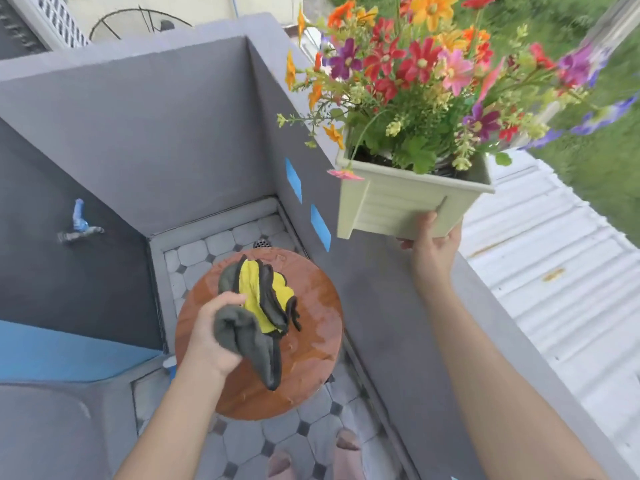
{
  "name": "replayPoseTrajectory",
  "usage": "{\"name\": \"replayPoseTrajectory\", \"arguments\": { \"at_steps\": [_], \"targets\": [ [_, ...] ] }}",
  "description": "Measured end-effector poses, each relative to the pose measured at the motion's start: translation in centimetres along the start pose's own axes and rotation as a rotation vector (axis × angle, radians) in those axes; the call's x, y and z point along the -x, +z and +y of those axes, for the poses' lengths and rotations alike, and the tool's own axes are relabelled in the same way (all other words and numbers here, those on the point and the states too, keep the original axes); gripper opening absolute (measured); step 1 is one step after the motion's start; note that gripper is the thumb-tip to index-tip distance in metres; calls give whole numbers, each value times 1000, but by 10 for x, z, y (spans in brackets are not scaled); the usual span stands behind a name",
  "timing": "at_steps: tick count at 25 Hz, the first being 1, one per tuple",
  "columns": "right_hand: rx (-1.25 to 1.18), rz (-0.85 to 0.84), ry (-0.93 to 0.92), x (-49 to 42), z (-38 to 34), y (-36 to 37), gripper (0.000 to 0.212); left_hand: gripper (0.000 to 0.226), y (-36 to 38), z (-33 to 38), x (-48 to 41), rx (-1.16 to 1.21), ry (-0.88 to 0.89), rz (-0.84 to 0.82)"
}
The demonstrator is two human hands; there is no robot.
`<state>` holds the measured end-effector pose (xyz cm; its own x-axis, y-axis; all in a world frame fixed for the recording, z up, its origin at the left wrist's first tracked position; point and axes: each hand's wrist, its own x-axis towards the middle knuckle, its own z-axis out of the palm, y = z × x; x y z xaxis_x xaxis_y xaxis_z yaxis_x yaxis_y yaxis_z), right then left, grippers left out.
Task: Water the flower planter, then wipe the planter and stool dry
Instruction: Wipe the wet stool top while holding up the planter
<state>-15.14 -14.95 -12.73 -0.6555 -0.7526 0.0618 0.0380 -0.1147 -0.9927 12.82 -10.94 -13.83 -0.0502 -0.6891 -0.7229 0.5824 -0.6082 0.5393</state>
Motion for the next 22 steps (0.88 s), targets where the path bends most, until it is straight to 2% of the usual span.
{"name": "replayPoseTrajectory", "arguments": {
  "at_steps": [4,7,10,11,12,14,16,17,18,20,21,22],
  "targets": [
    [38,39,-9,2,-2,1,63,48,-10,31,19,9,123,-23],
    [74,43,-27,1,0,1,56,41,-18,56,35,-247,232,36],
    [70,50,-46,0,1,2,52,44,-32,32,27,-1057,506,177],
    [68,49,-47,0,3,2,53,56,-39,9,23,-1380,533,177],
    [65,45,-45,0,4,2,53,66,-51,-18,15,-1631,490,146],
    [64,46,-30,-1,5,1,46,76,-63,-73,5,-1972,300,36],
    [59,42,-18,-2,5,1,38,80,-58,-102,7,-2080,323,87],
    [57,37,-21,-2,5,1,37,78,-57,-102,8,-2049,422,134],
    [54,36,-23,-2,6,1,39,70,-58,-94,9,-1974,602,140],
    [48,53,-21,-3,8,0,46,51,-72,-75,1,-1947,943,-14],
    [48,64,-22,-4,9,-1,48,45,-84,-64,-7,-2008,1020,-162],
    [50,69,-26,-5,10,-1,47,44,-95,-54,-14,-2109,1020,-322]
  ]
}}
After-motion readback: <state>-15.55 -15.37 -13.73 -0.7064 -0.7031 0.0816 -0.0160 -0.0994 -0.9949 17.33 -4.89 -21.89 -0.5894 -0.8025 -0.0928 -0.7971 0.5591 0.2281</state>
